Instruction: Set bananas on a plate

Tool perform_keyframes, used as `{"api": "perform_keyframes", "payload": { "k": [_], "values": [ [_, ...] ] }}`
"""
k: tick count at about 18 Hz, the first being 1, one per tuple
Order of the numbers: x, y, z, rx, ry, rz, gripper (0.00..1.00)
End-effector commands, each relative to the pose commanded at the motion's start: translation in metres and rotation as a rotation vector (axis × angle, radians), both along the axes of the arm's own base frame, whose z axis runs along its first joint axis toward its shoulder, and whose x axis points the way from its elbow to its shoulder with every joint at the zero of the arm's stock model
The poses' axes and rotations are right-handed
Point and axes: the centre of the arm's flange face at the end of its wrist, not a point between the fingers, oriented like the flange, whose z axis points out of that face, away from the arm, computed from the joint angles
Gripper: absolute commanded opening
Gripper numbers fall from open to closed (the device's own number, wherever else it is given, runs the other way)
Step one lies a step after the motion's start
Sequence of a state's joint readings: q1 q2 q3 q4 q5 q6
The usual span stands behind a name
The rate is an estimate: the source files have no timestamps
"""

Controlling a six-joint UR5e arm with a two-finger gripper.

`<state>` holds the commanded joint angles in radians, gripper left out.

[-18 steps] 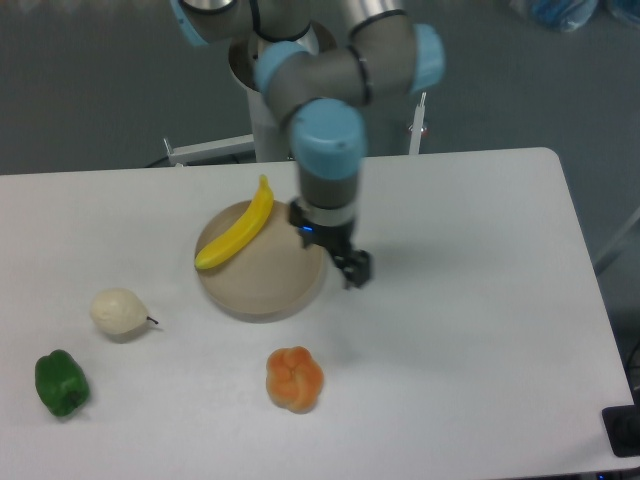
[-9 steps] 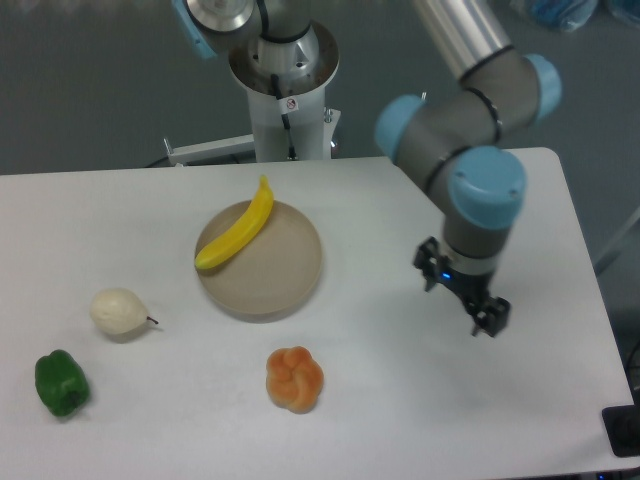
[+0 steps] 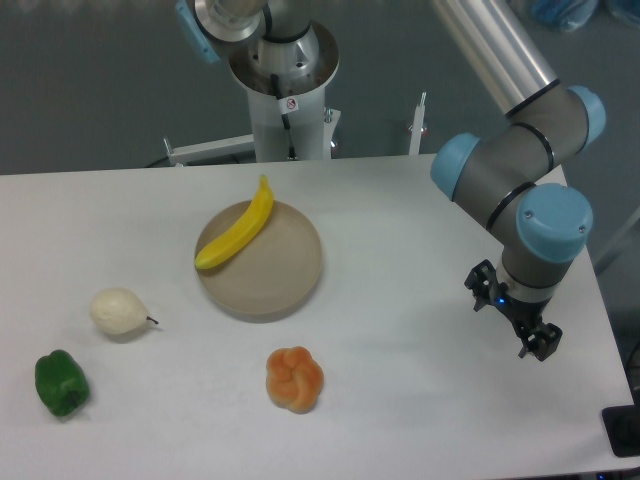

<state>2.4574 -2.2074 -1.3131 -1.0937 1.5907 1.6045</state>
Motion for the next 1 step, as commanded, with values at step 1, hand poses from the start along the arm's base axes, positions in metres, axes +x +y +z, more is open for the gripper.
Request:
{"api": "perform_keyframes", "payload": {
  "k": [1],
  "values": [
    [0.0, 0.0, 0.0, 0.0, 0.0, 0.0, 1.0]
  ]
}}
